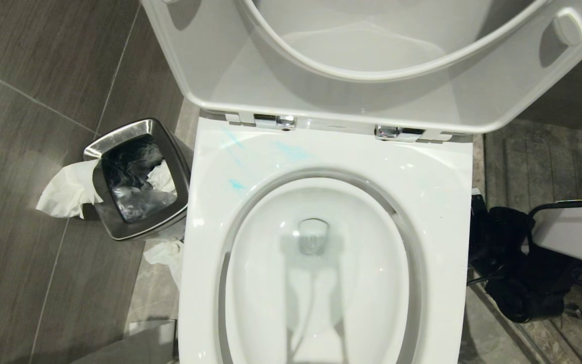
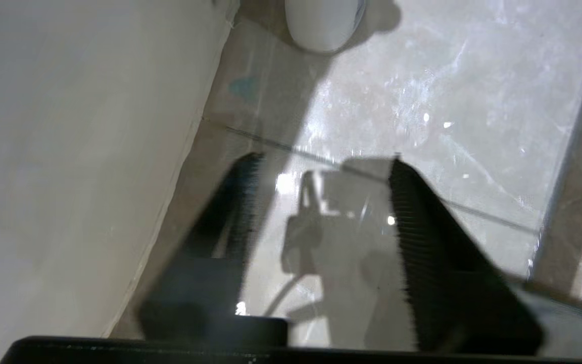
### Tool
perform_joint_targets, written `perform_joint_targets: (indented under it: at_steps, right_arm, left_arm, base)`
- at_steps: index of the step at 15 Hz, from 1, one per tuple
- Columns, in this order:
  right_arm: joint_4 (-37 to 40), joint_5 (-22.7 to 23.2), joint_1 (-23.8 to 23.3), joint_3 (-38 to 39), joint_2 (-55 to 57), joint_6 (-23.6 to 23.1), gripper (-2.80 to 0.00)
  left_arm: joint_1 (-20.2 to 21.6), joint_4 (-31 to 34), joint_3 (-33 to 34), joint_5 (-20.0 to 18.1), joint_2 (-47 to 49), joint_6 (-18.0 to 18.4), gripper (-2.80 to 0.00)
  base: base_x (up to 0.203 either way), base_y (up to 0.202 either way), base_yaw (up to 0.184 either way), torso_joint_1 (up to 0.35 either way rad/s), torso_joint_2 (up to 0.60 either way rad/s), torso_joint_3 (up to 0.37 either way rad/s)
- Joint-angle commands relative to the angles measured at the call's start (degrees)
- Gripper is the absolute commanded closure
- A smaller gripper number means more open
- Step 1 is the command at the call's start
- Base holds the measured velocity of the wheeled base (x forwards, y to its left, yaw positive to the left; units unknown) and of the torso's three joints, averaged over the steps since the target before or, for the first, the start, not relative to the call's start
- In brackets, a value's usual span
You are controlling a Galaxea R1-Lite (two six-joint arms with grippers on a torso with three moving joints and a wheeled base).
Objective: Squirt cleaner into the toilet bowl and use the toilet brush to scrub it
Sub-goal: Pour in the cleaning agent
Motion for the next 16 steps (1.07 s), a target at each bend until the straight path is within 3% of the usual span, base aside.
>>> perform_joint_targets:
  at_steps: [1, 4, 13, 16]
  right_arm:
    - [-0.5, 0.1, 0.0, -3.9, 2.0, -0.1, -2.8]
    - [-0.5, 0.2, 0.0, -7.4, 3.9, -1.4, -2.8]
    - [-0.5, 0.1, -0.1, -6.6, 1.2, -1.4, -2.8]
    - [-0.5, 0.1, -0.1, -10.3, 1.8, -1.5, -2.8]
  left_arm:
    - [0.0, 0.0, 0.1, 0.0, 0.1, 0.1, 0.0]
    - [0.0, 0.0, 0.1, 0.0, 0.1, 0.1, 0.0]
    - [0.0, 0.0, 0.1, 0.0, 0.1, 0.1, 0.0]
    - [0.0, 0.0, 0.1, 0.0, 0.1, 0.1, 0.0]
  base:
    - [0.0, 0.0, 0.0, 0.0, 0.0, 0.0]
    - [0.0, 0.0, 0.0, 0.0, 0.0, 0.0]
    - [0.0, 0.0, 0.0, 0.0, 0.0, 0.0]
    - [0.0, 0.0, 0.0, 0.0, 0.0, 0.0]
